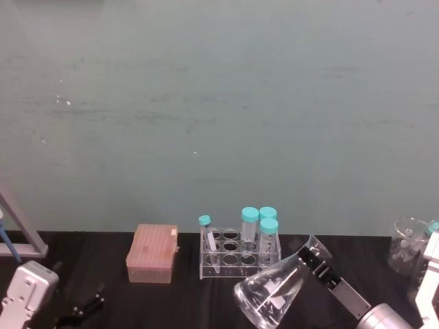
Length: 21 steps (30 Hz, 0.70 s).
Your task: Pick up the beaker with the right gripper, shake it three times, and then put it down.
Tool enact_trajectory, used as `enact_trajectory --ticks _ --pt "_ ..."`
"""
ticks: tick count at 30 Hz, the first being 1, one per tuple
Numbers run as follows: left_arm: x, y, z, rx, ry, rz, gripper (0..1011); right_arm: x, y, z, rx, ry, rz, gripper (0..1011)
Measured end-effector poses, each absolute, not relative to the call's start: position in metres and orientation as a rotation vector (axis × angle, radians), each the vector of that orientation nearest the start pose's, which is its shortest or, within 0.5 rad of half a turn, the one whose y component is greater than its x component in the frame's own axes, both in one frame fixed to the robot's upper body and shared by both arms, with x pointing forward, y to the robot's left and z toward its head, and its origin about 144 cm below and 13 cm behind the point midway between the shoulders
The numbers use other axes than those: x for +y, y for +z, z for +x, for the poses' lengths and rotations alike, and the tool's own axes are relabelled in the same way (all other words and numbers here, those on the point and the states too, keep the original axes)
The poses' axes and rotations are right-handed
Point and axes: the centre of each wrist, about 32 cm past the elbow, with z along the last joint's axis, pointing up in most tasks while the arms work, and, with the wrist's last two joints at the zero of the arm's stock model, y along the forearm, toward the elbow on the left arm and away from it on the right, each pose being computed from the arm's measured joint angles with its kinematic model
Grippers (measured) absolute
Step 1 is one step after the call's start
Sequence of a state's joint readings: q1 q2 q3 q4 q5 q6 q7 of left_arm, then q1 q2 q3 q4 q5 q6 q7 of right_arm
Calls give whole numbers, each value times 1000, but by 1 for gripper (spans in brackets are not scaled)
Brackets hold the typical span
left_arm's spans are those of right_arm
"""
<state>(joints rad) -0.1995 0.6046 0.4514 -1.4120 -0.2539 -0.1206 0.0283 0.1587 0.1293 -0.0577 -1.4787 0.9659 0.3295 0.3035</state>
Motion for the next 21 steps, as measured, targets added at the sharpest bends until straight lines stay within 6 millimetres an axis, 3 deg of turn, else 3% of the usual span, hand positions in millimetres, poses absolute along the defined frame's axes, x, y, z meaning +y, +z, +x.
enact_trajectory --ticks 4,14,20,21 --pt "310 1140 489 -285 1248 305 1000 -252 1169 505 617 -1007 435 449" --pt "310 1140 489 -285 1248 304 1000 -278 1194 518 -324 -986 -58 449" --pt "310 1140 489 -285 1248 304 1000 -289 1204 521 -786 -921 -341 449" --pt "310 1140 489 -285 1248 304 1000 -289 1204 521 -786 -921 -341 449"
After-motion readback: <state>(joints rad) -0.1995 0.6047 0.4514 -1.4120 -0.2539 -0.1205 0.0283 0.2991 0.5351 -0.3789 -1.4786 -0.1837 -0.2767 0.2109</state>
